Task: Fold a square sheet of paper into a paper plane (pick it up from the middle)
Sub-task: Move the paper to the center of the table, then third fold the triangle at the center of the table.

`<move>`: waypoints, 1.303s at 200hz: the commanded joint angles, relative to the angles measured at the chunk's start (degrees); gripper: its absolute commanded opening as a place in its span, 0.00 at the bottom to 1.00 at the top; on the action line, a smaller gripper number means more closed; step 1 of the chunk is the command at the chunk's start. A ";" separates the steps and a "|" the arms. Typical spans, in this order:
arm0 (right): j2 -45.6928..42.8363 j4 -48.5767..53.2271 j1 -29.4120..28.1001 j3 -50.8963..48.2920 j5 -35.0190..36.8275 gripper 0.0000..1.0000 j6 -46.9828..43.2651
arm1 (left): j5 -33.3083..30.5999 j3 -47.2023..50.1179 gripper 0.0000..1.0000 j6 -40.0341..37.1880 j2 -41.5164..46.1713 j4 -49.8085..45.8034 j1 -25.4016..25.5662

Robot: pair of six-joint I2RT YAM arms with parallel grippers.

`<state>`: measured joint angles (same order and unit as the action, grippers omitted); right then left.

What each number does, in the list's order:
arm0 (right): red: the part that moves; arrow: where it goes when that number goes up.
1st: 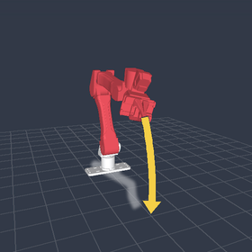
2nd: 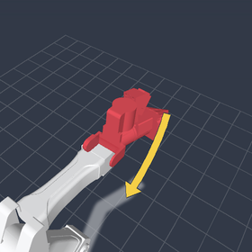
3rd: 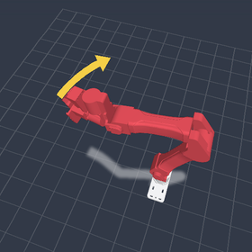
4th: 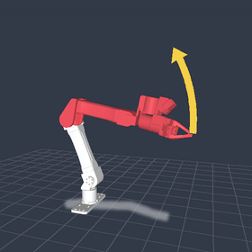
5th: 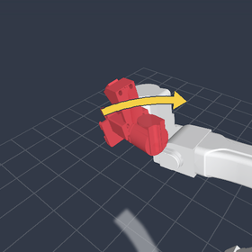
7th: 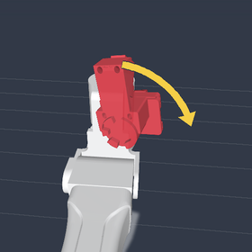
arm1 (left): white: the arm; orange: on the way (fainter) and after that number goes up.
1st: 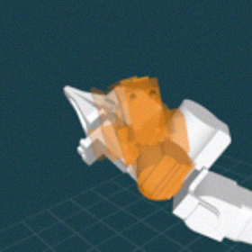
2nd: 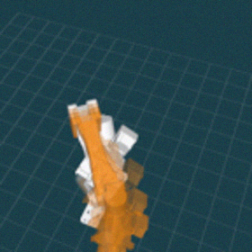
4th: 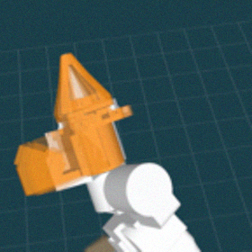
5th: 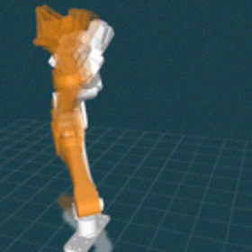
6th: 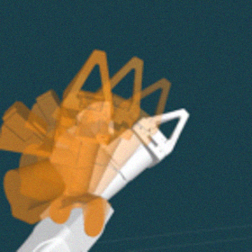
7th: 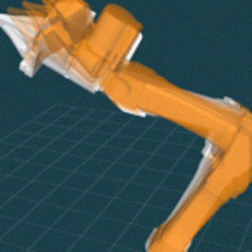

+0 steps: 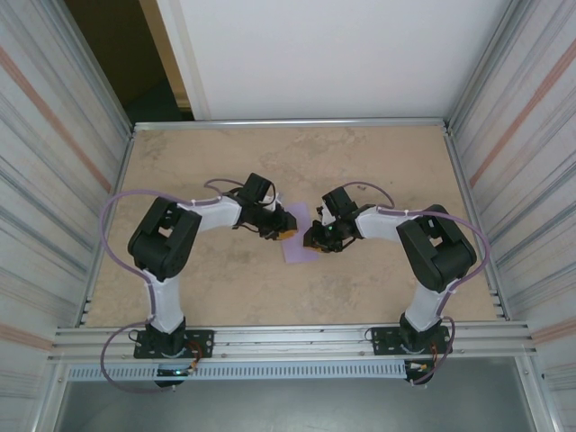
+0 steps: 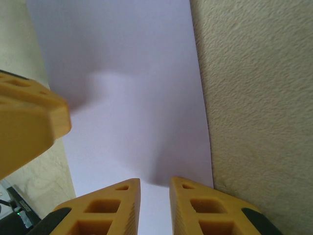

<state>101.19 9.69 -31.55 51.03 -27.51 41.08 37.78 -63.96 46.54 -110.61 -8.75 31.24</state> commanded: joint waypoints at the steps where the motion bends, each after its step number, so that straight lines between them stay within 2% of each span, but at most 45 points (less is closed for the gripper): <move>1: 0.13 4.98 0.10 -1.78 0.96 0.22 -0.36 | -3.03 -1.60 0.24 -1.72 -1.05 -4.92 -0.16; 40: -1.18 5.36 0.22 -3.32 1.02 0.21 0.22 | -8.18 -0.98 0.23 -3.13 -2.63 -9.42 -0.81; 77: -3.27 5.77 0.87 -6.36 0.86 0.21 0.05 | -7.00 -0.20 0.22 -2.77 -2.72 -9.13 -1.43; 116: -2.54 4.69 0.93 -6.54 0.38 0.21 0.96 | -7.14 0.29 0.25 -2.39 4.39 -8.92 -2.18; 146: -2.10 3.72 0.85 -7.14 0.43 0.21 1.75 | -7.98 4.83 0.27 -0.76 9.87 -8.45 -2.97; 187: -1.83 2.87 0.96 -7.42 0.13 0.21 2.28 | -3.88 10.19 0.28 1.79 9.71 -3.81 -1.86; 260: -2.56 3.04 0.96 -7.34 0.15 0.21 2.29 | -0.98 8.20 0.27 1.45 6.40 -0.59 -0.80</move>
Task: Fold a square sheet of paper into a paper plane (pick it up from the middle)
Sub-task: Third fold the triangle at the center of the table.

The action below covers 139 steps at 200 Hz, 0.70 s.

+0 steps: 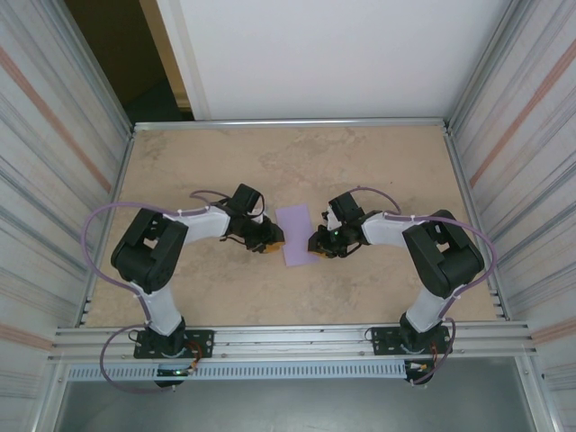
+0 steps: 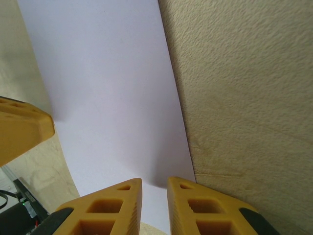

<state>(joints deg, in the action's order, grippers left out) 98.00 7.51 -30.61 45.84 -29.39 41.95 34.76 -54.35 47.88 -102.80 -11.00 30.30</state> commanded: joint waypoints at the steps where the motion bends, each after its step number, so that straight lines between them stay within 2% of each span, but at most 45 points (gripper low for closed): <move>1: 0.63 5.23 0.02 -2.16 2.04 0.21 1.39 | 2.09 -1.44 0.27 0.11 -1.46 1.68 0.17; 49: 0.27 5.75 0.02 -1.93 2.20 0.21 1.27 | 3.91 -2.40 0.26 0.11 -3.71 2.99 0.15; 93: -0.24 5.76 0.10 -1.91 2.19 0.21 1.20 | 6.63 -3.02 0.21 0.56 -4.45 5.21 0.11; 139: -4.34 5.35 0.03 -1.72 3.60 0.31 -0.41 | 6.63 -2.16 0.10 1.15 -4.38 5.21 -0.59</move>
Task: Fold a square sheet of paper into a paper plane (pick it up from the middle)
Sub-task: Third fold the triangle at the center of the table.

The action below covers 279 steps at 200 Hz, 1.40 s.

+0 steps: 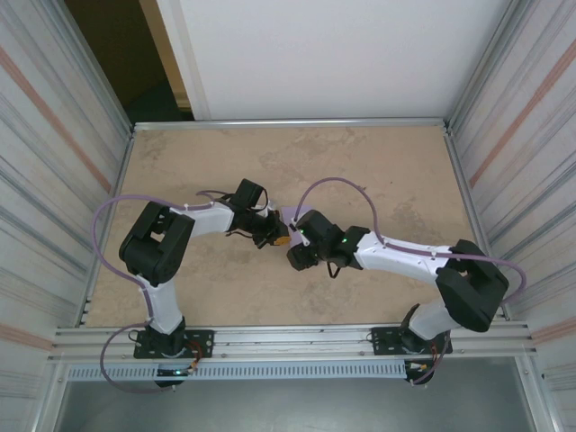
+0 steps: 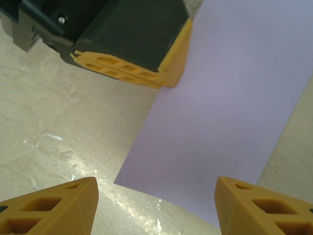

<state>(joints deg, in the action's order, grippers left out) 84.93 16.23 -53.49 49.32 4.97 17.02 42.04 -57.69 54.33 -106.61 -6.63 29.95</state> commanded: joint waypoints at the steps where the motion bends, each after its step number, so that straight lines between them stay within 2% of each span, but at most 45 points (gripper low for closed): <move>1: 3.87 1.31 -2.35 2.81 4.94 0.63 -3.26 | 1.09 -0.90 0.02 0.70 1.52 -2.01 -0.62; 36: 9.64 1.48 -4.33 5.08 8.79 0.62 -2.80 | 1.10 -0.88 0.02 0.70 1.69 -2.16 -0.65; 65: 9.72 1.51 -4.34 4.63 12.42 0.56 -1.84 | 1.10 -0.84 0.02 0.47 1.66 -2.43 -0.73; 119: 6.19 1.75 -4.32 2.72 11.93 0.35 -4.35 | 0.93 -1.24 0.02 -0.36 1.68 -4.00 -1.00; 180: 6.72 2.50 -4.22 3.14 10.34 0.14 -5.58 | 0.95 -1.46 0.04 -0.01 1.68 -3.98 -0.95; 212: 6.70 2.58 -3.76 3.16 7.24 0.01 -5.46 | 0.85 -1.88 0.10 -0.34 2.31 -4.78 -1.43; 256: 3.93 1.00 -0.83 1.46 -3.14 0.00 -3.39 | -1.52 -0.40 0.23 -2.75 6.74 -4.20 -5.46; 279: 2.92 -1.00 0.82 0.06 -9.30 0.00 -1.33 | -1.79 -1.12 0.25 -3.29 7.04 -2.15 -5.83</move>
<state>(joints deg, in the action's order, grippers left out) 90.21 16.69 -54.04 50.92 3.70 12.80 41.01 -58.02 52.95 -101.75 -10.00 24.47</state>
